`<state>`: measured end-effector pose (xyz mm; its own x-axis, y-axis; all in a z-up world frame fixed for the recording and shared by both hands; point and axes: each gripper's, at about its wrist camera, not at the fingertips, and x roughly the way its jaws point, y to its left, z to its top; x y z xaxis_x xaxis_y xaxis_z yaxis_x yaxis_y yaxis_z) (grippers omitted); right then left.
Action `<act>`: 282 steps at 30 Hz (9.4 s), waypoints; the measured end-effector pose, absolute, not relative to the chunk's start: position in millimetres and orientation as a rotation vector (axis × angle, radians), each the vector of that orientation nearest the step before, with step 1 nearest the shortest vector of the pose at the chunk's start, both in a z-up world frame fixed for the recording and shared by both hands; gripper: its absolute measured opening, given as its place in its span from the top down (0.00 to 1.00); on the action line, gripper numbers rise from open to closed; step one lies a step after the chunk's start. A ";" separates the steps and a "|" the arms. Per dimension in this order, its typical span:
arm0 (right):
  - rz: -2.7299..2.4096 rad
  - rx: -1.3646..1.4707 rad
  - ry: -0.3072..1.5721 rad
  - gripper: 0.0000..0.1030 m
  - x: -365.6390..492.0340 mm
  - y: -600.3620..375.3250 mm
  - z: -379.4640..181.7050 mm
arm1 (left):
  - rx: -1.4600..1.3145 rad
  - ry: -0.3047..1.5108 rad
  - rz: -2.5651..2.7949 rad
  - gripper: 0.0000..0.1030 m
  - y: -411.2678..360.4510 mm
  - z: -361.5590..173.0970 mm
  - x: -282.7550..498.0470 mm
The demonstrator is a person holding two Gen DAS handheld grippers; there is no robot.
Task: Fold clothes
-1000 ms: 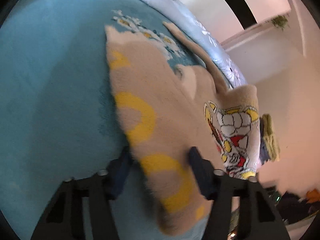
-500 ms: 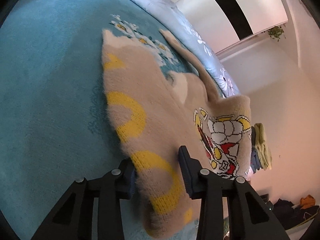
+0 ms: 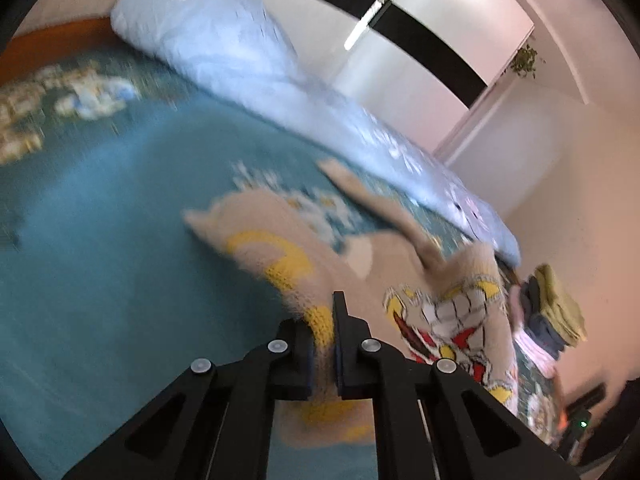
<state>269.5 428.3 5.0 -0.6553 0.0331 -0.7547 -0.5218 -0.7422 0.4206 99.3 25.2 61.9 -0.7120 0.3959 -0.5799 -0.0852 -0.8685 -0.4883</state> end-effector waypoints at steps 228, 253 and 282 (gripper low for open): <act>2.584 -1.339 1.393 0.38 151.5 402.6 -13.8 | -1.399 -1.280 1.766 0.41 -11.2 -51.3 92.0; 2.653 -1.674 0.749 0.86 198.7 328.3 20.6 | -1.433 -0.808 2.327 0.88 -38.4 -10.0 99.0; 2.569 -1.488 -0.430 0.48 -60.9 281.3 38.0 | -1.002 -0.762 2.801 0.42 -105.6 30.9 113.8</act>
<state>-60.9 281.3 38.0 -0.5003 0.2625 -0.8251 0.0206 -0.9491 -0.3144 113.8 -105.6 30.9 -0.7847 0.2258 -0.5772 0.0978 -0.8746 -0.4750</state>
